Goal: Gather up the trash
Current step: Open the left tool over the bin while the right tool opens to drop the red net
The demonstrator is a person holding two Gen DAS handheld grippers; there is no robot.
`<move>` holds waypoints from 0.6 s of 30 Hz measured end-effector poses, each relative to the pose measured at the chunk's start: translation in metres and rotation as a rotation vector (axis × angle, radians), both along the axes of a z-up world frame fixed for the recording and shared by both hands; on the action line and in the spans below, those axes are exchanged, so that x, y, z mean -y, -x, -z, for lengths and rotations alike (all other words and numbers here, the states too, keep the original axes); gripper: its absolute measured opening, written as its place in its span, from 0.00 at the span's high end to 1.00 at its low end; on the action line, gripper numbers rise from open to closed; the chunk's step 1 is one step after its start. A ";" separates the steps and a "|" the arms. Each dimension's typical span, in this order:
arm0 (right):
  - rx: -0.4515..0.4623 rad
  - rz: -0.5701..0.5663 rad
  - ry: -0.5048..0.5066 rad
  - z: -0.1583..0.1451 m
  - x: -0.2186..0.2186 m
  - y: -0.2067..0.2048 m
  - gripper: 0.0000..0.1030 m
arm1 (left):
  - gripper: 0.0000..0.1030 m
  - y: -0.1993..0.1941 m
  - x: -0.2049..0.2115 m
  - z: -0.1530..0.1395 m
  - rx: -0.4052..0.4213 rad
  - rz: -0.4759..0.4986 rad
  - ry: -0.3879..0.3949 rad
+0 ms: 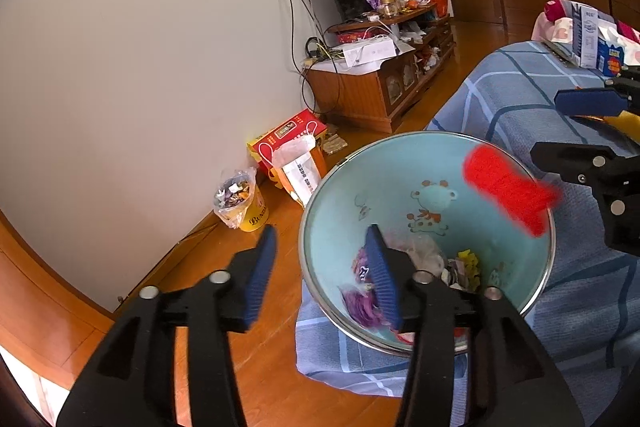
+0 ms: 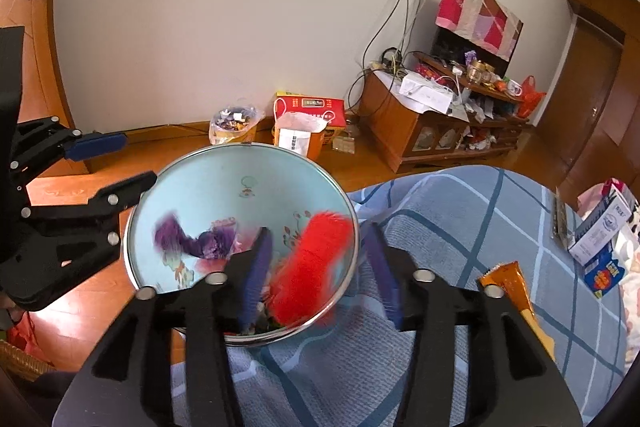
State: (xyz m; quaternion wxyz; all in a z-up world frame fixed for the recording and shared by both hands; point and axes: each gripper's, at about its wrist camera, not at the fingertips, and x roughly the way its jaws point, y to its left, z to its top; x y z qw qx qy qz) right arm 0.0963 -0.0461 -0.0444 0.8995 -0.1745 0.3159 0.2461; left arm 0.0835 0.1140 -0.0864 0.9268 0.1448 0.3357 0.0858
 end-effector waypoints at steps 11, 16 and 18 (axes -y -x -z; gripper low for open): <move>0.012 0.040 0.016 0.002 0.026 0.006 0.39 | 0.20 0.002 0.004 0.004 0.004 -0.020 -0.001; 0.026 0.111 0.040 0.004 0.063 0.006 0.39 | 0.17 -0.001 0.008 0.011 -0.016 -0.024 -0.005; 0.033 0.147 0.048 0.004 0.082 0.006 0.39 | 0.16 -0.002 0.013 0.015 -0.026 -0.020 -0.008</move>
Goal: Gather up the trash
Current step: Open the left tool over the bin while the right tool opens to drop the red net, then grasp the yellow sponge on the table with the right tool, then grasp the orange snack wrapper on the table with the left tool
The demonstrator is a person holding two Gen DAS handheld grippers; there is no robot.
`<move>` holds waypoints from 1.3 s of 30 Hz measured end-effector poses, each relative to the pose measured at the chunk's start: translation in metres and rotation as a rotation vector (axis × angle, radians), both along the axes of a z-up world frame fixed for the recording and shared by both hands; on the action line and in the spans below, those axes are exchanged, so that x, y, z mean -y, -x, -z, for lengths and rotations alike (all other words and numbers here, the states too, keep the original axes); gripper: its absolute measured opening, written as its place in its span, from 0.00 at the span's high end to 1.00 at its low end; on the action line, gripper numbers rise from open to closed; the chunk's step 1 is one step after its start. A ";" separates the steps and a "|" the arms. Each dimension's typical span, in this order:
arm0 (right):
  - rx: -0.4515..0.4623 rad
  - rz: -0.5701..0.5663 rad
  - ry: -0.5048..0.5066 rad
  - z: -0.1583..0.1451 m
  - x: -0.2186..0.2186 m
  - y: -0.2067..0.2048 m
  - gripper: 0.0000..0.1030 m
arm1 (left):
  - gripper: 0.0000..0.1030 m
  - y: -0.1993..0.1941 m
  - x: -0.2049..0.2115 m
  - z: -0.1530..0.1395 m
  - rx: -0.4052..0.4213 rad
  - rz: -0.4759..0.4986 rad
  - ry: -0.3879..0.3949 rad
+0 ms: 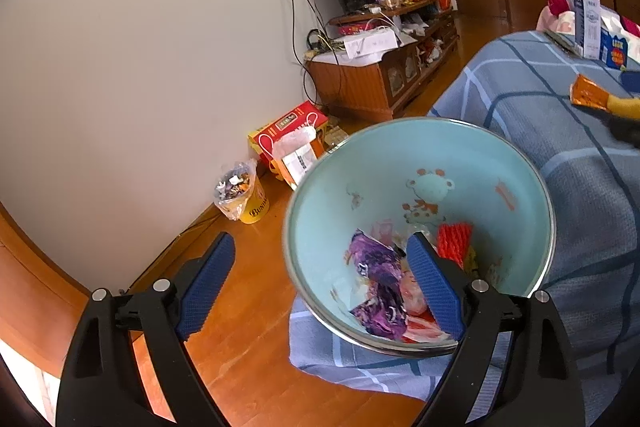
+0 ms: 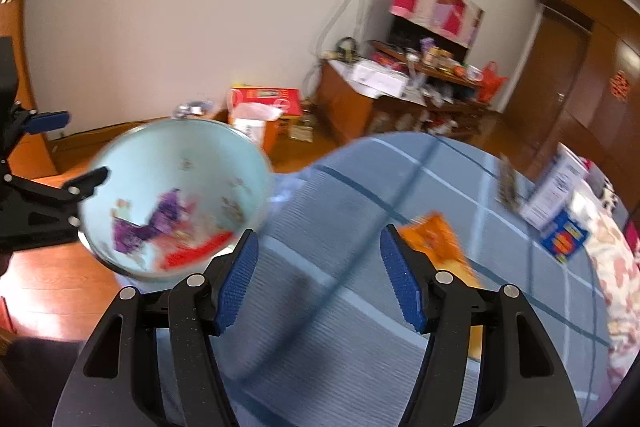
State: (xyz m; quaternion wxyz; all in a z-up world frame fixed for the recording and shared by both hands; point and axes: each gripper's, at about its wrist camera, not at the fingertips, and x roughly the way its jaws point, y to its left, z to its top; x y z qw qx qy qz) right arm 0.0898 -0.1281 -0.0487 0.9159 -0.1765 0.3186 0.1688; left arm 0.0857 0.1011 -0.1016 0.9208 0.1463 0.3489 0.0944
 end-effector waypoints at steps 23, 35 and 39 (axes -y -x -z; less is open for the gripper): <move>-0.180 0.160 -0.010 0.035 0.117 -0.031 0.72 | 0.14 -0.030 0.031 0.008 -0.017 0.004 -0.009; -0.128 0.357 -0.083 0.009 0.173 -0.029 0.74 | 0.09 -0.036 0.099 -0.017 0.040 0.102 0.010; -0.211 0.403 -0.047 0.027 0.188 -0.045 0.74 | 0.09 -0.048 0.113 -0.017 0.045 0.094 0.008</move>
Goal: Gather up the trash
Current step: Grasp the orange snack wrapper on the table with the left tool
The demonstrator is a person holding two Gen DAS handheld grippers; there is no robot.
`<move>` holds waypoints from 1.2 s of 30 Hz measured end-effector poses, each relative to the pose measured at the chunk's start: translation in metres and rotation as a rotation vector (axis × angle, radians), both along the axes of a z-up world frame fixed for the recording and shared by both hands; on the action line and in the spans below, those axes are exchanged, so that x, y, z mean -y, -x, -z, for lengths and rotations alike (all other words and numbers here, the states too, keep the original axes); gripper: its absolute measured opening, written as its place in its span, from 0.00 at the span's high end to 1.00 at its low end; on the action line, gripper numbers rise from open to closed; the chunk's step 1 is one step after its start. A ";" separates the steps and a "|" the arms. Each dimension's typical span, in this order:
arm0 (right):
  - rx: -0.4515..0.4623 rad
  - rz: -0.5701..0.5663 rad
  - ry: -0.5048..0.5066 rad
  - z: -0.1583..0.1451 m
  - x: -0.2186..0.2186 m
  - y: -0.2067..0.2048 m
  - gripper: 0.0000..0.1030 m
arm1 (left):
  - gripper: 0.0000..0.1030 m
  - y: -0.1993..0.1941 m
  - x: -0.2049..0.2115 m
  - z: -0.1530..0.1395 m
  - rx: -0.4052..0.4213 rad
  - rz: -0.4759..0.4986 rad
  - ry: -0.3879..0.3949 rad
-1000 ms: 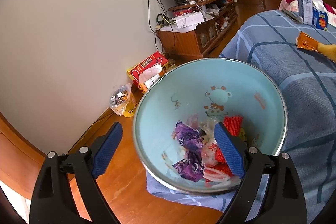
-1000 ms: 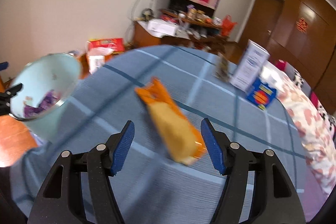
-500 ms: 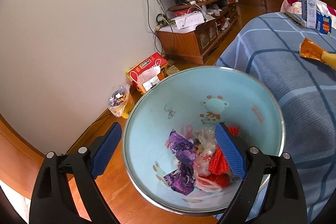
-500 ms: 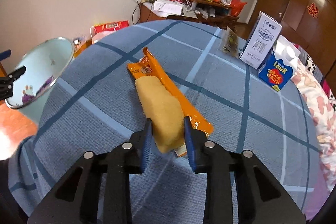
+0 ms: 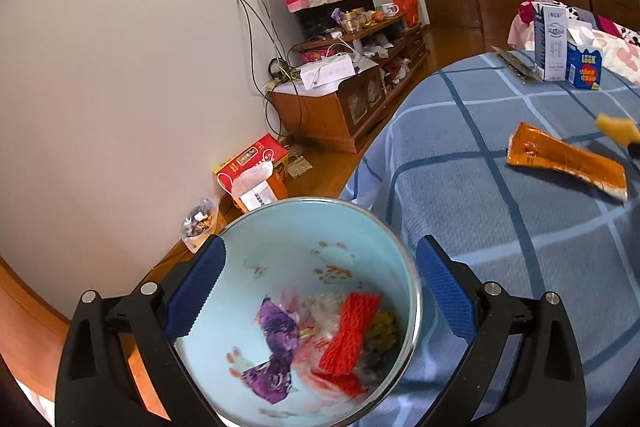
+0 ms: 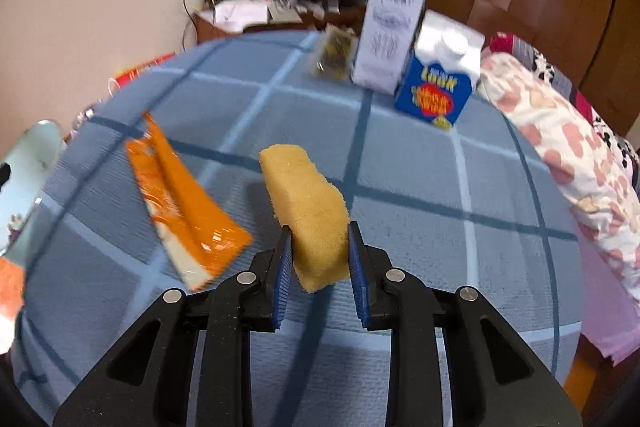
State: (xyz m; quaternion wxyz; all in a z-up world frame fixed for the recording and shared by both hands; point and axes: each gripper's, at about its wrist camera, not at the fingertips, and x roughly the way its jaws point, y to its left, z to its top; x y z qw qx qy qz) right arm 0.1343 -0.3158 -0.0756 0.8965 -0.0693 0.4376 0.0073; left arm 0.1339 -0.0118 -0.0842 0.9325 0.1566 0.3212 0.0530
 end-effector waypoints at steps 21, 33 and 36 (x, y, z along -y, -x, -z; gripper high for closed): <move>0.089 0.097 0.111 -0.002 0.039 0.062 0.74 | 0.06 -0.010 0.092 -0.006 -0.042 0.083 0.057; 0.134 0.179 0.080 0.001 0.091 0.058 0.74 | 0.06 -0.043 0.176 0.013 -0.172 0.076 0.064; 0.141 0.176 0.064 -0.001 0.090 0.057 0.74 | 0.06 -0.048 0.189 0.022 -0.202 0.073 0.037</move>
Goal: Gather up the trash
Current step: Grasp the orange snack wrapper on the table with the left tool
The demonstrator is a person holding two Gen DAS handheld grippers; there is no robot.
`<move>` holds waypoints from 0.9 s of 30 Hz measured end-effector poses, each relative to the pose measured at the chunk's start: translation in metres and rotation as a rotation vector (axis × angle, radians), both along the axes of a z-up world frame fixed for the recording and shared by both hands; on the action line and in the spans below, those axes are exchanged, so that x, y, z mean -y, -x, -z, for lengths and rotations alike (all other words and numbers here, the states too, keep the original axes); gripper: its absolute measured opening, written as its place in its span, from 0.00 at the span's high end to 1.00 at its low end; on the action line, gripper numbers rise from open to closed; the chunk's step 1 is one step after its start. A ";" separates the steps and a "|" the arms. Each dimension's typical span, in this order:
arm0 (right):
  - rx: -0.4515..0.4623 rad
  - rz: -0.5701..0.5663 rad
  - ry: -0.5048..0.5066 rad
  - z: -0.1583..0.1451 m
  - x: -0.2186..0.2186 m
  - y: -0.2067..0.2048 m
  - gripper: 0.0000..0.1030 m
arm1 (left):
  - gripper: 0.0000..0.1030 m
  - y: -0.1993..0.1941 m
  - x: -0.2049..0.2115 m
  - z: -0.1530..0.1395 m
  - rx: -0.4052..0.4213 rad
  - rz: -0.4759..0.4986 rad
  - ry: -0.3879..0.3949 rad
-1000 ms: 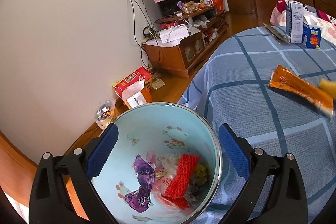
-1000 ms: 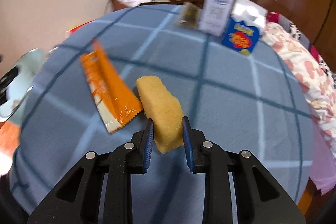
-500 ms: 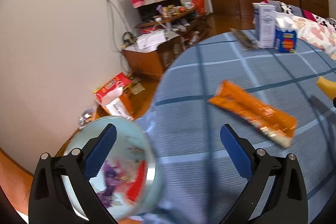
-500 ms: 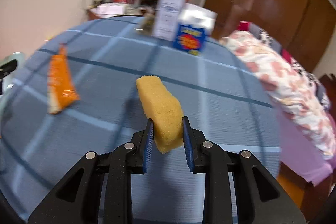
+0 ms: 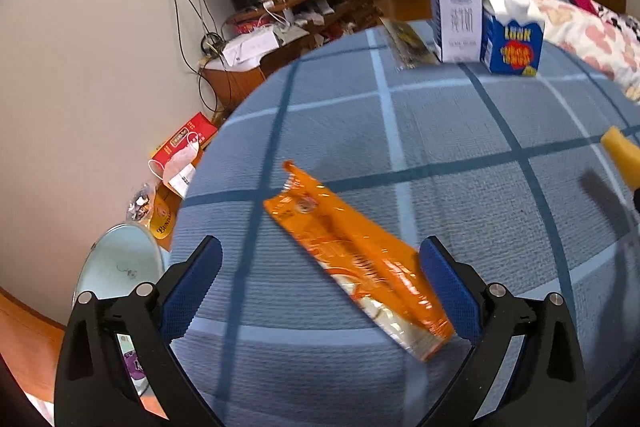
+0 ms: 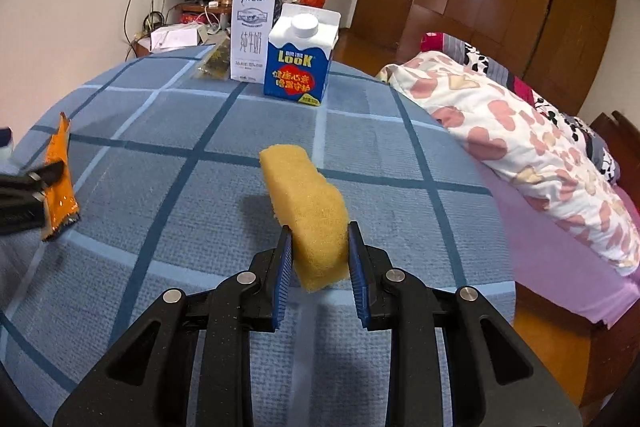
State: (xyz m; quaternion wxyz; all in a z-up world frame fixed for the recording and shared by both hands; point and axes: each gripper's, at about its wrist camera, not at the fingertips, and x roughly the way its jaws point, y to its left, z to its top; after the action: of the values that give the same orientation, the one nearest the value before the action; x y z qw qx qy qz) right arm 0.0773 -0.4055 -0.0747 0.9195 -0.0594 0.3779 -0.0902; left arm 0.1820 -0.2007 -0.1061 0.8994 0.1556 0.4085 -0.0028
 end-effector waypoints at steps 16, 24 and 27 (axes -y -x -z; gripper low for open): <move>0.015 0.002 -0.040 0.002 0.002 0.002 0.73 | 0.24 0.016 -0.002 0.014 -0.076 0.108 0.001; 0.007 0.004 -0.024 0.002 0.001 0.001 0.73 | 0.61 0.023 -0.031 0.013 -0.089 0.160 0.068; 0.009 0.001 -0.002 0.002 -0.003 0.002 0.73 | 0.69 0.026 -0.045 0.010 -0.080 0.174 0.089</move>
State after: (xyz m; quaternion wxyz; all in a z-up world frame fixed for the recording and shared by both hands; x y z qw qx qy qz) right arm 0.0757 -0.4023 -0.0770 0.9213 -0.0579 0.3737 -0.0905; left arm 0.1557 -0.1557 -0.1162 0.8847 0.1499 0.4287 -0.1052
